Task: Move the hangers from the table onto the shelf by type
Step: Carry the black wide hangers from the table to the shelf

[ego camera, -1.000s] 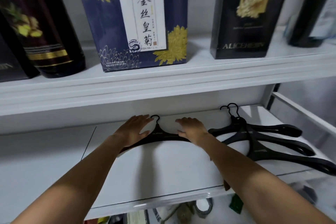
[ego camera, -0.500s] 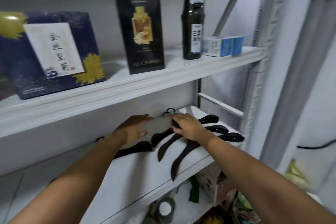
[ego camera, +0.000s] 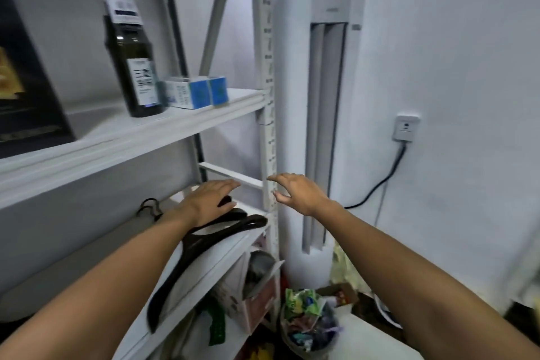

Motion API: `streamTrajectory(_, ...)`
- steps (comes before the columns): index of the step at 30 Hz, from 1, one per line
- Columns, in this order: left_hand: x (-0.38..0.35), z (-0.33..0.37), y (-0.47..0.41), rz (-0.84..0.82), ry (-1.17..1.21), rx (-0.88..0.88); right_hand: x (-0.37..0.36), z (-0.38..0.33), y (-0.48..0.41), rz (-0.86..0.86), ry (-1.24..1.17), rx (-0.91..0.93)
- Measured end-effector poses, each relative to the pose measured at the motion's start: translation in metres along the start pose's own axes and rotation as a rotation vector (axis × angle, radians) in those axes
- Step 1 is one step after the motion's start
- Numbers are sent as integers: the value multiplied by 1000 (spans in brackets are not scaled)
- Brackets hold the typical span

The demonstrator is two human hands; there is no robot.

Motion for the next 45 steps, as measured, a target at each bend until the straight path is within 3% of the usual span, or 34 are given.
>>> streamTrajectory(9, -43, 148, -109, -66, -38, -286, 28, 143, 76, -13, 104, -231)
streamTrajectory(25, -133, 392, -216, -168, 80, -612, 66, 339, 250, -53, 278, -601)
streamTrajectory(36, -215, 538, -223, -305, 124, -862, 71, 399, 383, -138, 343, -858)
streamTrajectory(45, -268, 665, -199, -443, 207, -1178, 78, 423, 487, -216, 401, -1151)
Point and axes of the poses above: each hand's wrist, its own y-axis away from the middle knuckle, its own x-axis out of the back of the hand, z = x × y, the point moved 10 cm from there along -y, towards the middle knuckle, and after that the axes turned 15 degrees about y, right-handed, at the moved point
